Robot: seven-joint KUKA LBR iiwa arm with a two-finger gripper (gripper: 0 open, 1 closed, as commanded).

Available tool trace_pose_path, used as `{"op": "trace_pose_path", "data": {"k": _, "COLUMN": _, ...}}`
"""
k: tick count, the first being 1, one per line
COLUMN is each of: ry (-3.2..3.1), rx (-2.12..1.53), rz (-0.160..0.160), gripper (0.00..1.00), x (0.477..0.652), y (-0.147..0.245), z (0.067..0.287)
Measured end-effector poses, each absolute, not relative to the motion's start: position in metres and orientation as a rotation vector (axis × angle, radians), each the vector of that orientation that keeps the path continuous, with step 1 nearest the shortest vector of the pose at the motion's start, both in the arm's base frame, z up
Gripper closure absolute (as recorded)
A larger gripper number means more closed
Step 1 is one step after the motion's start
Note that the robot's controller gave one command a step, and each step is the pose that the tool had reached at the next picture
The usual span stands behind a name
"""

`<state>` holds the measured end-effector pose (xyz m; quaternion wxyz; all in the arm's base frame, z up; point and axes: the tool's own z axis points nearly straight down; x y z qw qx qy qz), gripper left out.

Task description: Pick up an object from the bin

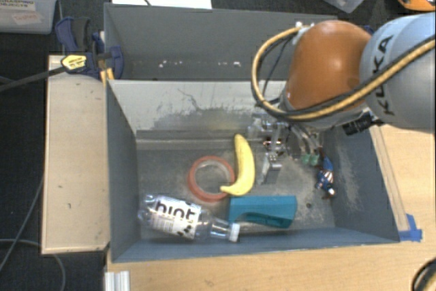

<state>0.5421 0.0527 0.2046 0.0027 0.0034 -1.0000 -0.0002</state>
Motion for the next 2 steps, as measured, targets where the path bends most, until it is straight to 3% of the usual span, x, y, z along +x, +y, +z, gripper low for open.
{"op": "trace_pose_path", "data": {"k": 1, "ry": -3.145, "rx": 0.007, "rz": -0.001, "gripper": 0.00, "x": 0.544, "y": 0.052, "z": 0.209}}
{"op": "trace_pose_path", "data": {"k": 2, "ry": -3.120, "rx": 0.420, "rz": -0.002, "gripper": 0.00, "x": 0.514, "y": 0.025, "z": 0.107}}
